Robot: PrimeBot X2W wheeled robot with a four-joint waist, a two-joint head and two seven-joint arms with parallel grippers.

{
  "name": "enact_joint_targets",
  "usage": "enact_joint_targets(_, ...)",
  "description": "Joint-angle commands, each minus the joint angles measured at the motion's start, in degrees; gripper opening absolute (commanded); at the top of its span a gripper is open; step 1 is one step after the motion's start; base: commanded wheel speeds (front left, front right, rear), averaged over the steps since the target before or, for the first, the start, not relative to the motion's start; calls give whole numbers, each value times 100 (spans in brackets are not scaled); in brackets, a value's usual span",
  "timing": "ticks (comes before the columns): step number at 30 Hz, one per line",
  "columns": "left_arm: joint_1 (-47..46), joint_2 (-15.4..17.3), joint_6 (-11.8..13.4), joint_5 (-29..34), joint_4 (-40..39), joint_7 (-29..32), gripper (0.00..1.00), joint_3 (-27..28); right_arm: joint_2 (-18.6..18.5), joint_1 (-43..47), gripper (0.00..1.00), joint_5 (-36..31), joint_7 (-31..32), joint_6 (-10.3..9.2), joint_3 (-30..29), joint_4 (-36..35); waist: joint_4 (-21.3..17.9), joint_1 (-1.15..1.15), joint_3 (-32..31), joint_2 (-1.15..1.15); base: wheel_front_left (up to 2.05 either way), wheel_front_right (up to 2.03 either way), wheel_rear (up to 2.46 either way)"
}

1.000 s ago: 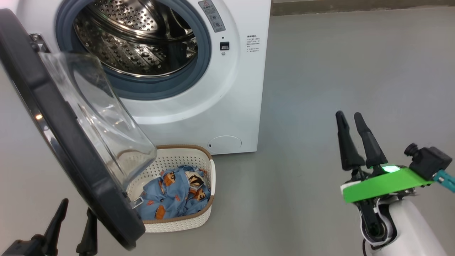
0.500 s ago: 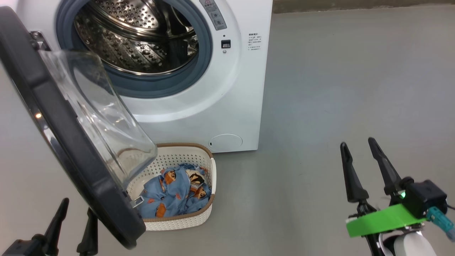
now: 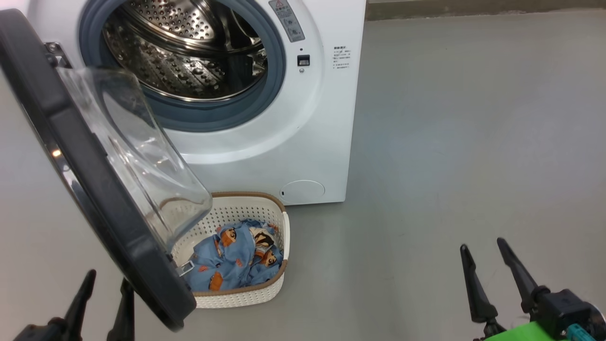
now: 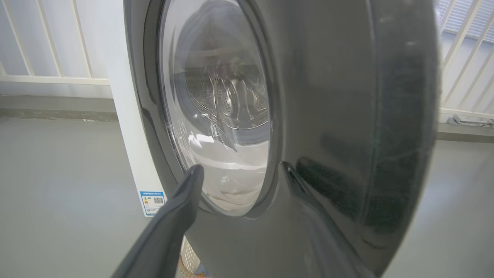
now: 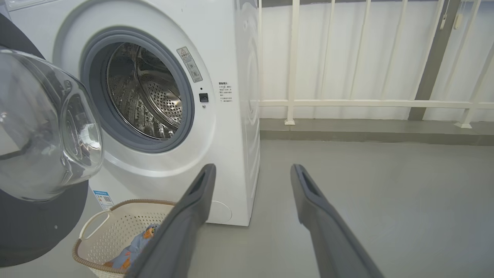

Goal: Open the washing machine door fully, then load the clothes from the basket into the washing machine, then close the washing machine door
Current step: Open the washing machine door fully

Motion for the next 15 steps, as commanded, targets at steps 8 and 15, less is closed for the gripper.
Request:
enact_joint_targets(8,-49,51,-17,187,-160,-55,100,203,-20,90,100,-307,-28,36,145,23,52,0,-83,0,0,0,0)
enact_joint_targets(15,-5,23,-17,253,-161,-55,100,243,-20,127,100,-340,-28,36,133,187,108,0,-106,0,0,0,0)
